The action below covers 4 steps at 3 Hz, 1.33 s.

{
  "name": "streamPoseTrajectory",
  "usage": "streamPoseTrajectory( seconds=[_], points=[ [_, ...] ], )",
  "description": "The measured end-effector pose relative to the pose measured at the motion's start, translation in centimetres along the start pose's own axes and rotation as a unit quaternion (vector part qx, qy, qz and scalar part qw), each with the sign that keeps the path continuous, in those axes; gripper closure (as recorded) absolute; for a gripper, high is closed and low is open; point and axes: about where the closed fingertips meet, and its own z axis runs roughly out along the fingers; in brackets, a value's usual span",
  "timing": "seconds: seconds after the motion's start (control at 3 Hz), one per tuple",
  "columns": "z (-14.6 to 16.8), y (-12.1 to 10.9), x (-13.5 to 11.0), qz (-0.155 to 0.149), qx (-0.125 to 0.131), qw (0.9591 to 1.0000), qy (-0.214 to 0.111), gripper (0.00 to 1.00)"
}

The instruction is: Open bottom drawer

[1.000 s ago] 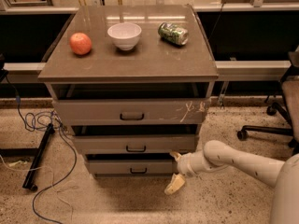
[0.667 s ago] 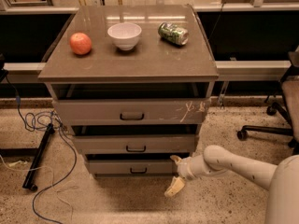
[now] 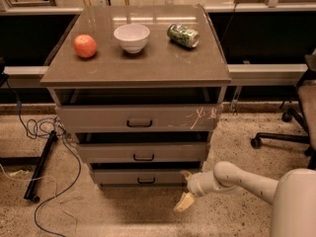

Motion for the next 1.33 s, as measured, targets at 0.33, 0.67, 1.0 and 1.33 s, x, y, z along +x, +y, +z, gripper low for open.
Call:
streamPoseTrajectory(
  seconds=[0.33,0.67,1.0,1.33],
  points=[
    [2.4,-0.9,1.8,0.003,-0.002,0.9999,-0.01,0.0],
    [4.4,-1.9,2.7,0.0,-0.004,0.9998,-0.017,0.0],
    [6.0,-3.5,2.1,-0.016,-0.003,0.9996,-0.025,0.0],
    [6.6,-5.5,0.7,-0.037,0.006,0.9989,-0.029,0.0]
  ],
)
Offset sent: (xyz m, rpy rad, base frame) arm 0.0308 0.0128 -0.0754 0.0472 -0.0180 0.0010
